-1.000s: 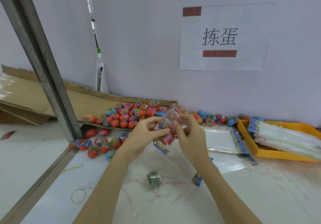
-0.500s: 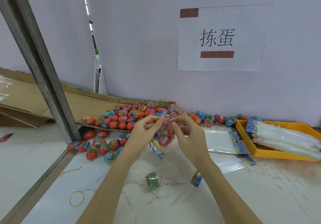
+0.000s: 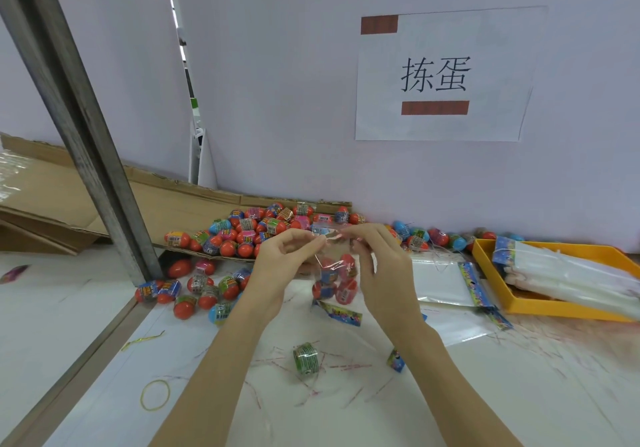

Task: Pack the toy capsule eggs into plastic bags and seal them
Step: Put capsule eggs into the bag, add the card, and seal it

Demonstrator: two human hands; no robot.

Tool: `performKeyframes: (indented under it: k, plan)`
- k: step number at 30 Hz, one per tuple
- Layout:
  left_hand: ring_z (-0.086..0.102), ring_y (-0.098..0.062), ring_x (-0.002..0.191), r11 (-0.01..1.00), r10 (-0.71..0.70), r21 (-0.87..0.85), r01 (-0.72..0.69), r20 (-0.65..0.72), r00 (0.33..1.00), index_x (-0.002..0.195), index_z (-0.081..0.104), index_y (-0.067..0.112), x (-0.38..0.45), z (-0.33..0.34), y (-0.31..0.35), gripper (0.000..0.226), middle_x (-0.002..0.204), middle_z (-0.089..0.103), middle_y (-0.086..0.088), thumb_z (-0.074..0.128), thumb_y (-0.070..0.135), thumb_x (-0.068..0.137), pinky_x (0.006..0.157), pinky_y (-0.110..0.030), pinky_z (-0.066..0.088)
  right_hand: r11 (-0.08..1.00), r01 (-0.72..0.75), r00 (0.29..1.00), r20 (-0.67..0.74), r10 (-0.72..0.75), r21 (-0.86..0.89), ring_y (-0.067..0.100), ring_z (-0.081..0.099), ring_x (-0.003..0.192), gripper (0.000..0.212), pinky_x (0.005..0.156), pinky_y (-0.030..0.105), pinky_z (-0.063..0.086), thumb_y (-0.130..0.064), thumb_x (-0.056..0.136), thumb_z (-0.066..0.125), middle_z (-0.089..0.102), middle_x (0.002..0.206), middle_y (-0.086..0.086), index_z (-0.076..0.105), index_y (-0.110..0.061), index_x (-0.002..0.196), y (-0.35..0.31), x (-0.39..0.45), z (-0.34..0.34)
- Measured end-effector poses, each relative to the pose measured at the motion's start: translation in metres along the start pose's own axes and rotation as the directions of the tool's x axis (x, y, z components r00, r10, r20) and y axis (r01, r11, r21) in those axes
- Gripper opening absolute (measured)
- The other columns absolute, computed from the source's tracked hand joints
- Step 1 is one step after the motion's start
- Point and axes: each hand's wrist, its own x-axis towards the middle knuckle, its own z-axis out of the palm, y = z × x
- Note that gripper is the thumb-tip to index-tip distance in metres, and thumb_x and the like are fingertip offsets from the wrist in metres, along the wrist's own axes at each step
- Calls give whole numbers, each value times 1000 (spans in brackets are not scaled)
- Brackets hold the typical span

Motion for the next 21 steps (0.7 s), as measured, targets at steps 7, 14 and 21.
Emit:
performKeyframes:
  k: [7, 14, 21]
  plan:
    - [66, -25, 80, 998, -32, -63, 32, 2, 999, 103, 75, 10, -2, 2, 2, 15, 102, 78, -14, 78, 22, 94, 72, -34, 60, 998, -65, 996, -63, 65, 5, 19, 65, 102, 18, 93, 28, 53, 3, 98, 64, 70, 107, -1, 74, -9, 107, -1, -4, 4]
    - [71, -7, 78, 936, 261, 244, -255, 9, 965, 100, 79, 21, -8, 17, 0, 9, 87, 78, 5, 74, 15, 98, 70, -18, 56, 976, 19, 988, -147, -52, -219, 27, 59, 114, 15, 97, 44, 43, -21, 95, 73, 73, 117, -6, 78, -20, 110, 1, -9, 15]
    - [69, -14, 82, 703, 520, 493, -512, 135, 844, 107, 78, 7, -11, 21, -2, 13, 94, 74, 0, 67, 3, 100, 76, -28, 58, 963, 77, 973, -190, -129, -257, 22, 63, 100, 21, 92, 37, 42, -31, 99, 64, 77, 103, -7, 80, -20, 107, 12, -9, 13]
